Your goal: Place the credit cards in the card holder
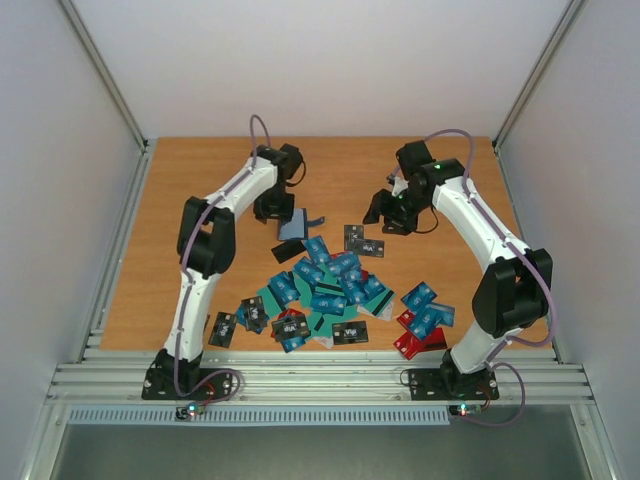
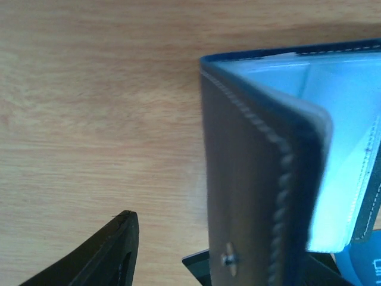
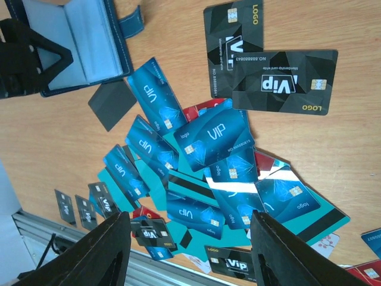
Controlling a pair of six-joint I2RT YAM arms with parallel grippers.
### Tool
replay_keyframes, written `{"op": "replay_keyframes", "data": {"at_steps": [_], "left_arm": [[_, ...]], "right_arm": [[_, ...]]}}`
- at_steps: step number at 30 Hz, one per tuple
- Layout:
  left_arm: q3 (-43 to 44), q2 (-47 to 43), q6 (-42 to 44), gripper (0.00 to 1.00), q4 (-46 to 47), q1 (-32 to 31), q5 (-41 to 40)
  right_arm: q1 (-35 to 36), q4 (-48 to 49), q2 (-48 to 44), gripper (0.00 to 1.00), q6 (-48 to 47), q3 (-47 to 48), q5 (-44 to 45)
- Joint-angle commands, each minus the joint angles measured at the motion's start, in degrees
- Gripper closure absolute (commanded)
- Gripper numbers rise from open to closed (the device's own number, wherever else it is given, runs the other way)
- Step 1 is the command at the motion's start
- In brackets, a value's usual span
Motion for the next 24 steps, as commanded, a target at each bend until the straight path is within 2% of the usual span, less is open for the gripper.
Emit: {"op": "replay_keyframes", "data": {"at_steps": [1,12,19,24], "left_arm": [[-5.5,-7.2,-0.7,0.48,7.3,3.4,6.9],[-17.2,-15.2,-1.2,0.46,16.2,9.0,16.6],[-22.6,-14.8,-0.6,0.58,21.0,12.6,20.7],[-24.1,-13.9,-0.3,0.60,23.8,13.7,23.4]], "right_arm": [[-0.1,1.2,-0.8,0.44,0.9,-0.9,-1.6],[0.0,3.5,2.0,0.45,1.5,-1.2,-4.6],[0.4,16.4,7.4,0.49,6.7,-2.7,-17.4],[3.0,20.7,14.1,0.51,9.2,2.4,-19.9]]}}
